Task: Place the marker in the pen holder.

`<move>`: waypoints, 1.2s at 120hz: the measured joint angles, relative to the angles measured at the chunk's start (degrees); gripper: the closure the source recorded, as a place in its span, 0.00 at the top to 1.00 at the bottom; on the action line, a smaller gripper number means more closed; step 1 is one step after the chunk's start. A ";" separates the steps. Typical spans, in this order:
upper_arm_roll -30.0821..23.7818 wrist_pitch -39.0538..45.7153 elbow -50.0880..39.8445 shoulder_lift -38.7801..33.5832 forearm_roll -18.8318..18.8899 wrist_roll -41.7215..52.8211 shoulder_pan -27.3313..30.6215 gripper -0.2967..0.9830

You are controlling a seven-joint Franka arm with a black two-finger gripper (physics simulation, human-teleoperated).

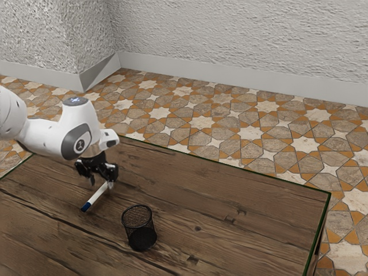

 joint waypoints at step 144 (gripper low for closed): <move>-0.39 2.40 1.45 3.28 4.94 -2.14 0.67 0.15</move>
